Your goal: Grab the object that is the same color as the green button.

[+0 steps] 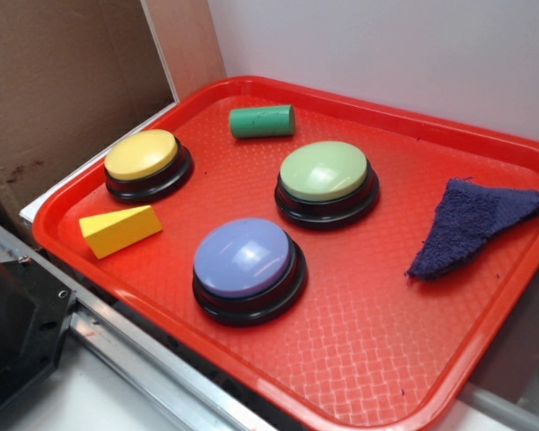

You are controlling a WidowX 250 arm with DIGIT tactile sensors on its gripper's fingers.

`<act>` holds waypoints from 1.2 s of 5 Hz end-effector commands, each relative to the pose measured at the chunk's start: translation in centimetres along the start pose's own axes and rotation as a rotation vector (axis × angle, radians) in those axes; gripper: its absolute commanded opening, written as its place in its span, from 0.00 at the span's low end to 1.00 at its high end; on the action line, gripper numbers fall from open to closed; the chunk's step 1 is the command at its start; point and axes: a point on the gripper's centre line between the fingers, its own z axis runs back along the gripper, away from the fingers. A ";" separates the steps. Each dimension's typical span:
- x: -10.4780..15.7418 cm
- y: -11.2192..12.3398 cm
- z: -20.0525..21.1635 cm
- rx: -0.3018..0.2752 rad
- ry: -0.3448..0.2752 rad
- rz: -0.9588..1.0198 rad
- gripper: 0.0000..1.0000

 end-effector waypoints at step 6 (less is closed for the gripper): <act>16.0 3.0 -6.5 0.014 0.116 -0.418 1.00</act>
